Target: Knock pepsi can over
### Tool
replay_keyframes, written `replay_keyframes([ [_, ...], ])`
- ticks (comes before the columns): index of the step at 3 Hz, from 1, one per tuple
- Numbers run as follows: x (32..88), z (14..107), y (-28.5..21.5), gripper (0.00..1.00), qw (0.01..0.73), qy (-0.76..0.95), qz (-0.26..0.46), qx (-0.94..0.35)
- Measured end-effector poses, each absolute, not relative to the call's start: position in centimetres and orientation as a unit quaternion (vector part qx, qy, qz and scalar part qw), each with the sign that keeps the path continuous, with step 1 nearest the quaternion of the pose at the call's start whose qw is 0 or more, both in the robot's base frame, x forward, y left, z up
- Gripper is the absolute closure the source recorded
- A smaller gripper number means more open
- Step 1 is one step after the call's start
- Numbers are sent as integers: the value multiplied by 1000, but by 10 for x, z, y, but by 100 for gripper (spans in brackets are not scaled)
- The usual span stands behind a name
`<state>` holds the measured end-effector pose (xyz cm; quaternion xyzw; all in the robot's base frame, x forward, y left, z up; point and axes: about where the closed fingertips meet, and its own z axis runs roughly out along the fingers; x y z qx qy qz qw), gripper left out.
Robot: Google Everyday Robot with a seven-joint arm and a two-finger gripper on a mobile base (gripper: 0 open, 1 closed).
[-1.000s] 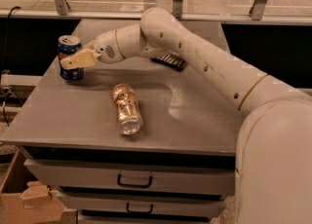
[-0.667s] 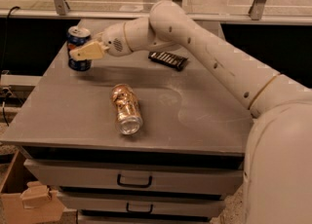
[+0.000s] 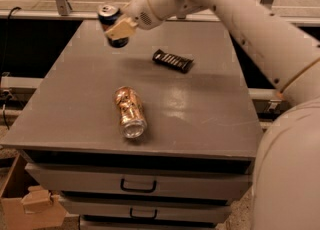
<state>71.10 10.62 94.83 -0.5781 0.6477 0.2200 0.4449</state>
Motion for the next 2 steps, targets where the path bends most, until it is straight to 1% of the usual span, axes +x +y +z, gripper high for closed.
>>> replay_keyframes([
  [1, 716, 941, 69, 100, 384, 650, 95, -649],
  [2, 710, 918, 39, 100, 297, 641, 4, -708],
])
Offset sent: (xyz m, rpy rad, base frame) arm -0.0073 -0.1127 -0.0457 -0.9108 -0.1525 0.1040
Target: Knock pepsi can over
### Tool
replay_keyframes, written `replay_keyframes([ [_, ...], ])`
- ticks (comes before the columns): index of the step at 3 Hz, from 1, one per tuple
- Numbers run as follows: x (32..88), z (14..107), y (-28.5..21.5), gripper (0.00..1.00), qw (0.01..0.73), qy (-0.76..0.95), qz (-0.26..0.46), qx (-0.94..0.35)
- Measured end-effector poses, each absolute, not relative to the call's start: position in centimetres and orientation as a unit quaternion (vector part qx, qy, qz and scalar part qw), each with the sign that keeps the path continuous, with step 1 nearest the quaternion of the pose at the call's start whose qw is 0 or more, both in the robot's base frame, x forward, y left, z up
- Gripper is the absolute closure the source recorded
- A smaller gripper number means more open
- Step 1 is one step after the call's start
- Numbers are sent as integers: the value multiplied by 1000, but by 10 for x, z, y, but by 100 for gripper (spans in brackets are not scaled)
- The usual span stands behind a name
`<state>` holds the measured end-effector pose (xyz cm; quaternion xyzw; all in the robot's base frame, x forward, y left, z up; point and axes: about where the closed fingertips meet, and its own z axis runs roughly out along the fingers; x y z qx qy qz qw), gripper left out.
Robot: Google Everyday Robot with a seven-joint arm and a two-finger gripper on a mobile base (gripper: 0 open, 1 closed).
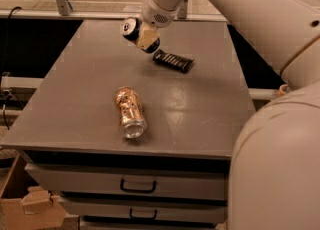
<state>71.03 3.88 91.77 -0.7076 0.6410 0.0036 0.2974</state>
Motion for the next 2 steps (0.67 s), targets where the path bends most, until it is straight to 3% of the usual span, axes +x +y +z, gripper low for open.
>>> replay_keyframes([
  [1, 699, 893, 26, 100, 226, 619, -31, -752],
  [2, 682, 868, 45, 82, 180, 578, -19, -795],
])
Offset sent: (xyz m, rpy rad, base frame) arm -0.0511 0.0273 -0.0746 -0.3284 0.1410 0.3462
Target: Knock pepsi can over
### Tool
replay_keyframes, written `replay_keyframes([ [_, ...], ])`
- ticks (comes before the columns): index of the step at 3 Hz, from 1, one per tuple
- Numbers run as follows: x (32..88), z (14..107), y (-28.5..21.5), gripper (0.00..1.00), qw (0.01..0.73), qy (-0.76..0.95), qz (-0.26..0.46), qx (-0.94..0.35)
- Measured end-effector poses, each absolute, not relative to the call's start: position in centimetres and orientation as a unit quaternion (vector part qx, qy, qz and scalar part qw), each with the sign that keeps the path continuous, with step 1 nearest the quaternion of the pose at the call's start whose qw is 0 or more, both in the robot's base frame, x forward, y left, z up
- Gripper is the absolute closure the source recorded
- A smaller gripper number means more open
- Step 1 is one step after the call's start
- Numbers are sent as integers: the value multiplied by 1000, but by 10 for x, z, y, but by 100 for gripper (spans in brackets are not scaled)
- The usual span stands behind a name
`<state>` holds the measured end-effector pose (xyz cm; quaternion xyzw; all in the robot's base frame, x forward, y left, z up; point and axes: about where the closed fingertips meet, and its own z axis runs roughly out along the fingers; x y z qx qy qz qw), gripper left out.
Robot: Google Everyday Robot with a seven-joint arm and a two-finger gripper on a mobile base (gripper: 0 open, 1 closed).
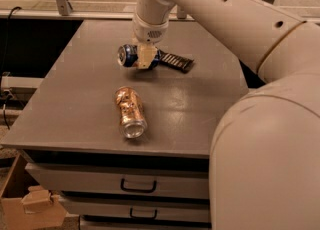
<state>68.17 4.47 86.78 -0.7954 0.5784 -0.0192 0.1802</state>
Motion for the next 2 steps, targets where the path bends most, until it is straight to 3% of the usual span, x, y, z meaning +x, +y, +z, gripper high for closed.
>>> replay_keyframes([
  [2, 658, 845, 86, 35, 153, 517, 22, -842],
])
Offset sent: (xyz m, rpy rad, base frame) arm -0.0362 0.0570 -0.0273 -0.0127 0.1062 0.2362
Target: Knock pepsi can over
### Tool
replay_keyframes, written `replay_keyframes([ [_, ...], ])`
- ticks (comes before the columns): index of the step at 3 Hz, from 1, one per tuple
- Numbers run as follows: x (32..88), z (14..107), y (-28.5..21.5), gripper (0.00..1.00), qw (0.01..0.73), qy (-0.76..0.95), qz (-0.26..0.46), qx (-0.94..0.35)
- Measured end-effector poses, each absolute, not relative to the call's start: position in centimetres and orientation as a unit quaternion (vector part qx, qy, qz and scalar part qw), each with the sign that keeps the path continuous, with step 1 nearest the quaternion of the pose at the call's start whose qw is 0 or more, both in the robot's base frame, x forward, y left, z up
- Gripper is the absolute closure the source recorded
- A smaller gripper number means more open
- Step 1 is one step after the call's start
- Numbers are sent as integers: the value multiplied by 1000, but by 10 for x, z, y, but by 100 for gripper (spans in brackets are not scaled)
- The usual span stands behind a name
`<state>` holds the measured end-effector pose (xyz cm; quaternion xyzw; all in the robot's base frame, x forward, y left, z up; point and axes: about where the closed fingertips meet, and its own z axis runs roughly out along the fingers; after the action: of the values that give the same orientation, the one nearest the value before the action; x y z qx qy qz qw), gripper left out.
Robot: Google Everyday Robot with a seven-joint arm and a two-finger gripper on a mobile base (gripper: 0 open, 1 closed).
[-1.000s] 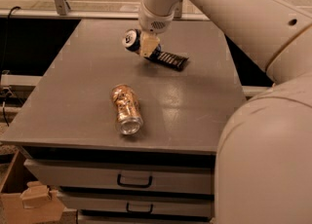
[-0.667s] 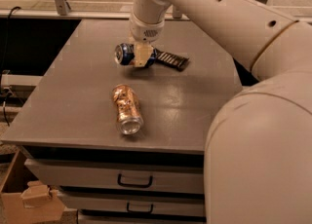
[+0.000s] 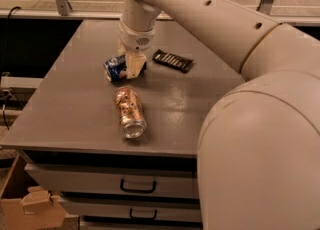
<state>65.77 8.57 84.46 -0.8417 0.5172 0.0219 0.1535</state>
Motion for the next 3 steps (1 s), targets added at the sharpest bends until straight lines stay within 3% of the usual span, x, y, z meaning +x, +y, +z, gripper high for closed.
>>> replay_keyframes([
  [1, 654, 843, 87, 12, 151, 511, 31, -846],
  [2, 653, 845, 86, 0, 152, 510, 34, -846],
  [3, 655, 848, 82, 0, 157, 513, 36, -843],
])
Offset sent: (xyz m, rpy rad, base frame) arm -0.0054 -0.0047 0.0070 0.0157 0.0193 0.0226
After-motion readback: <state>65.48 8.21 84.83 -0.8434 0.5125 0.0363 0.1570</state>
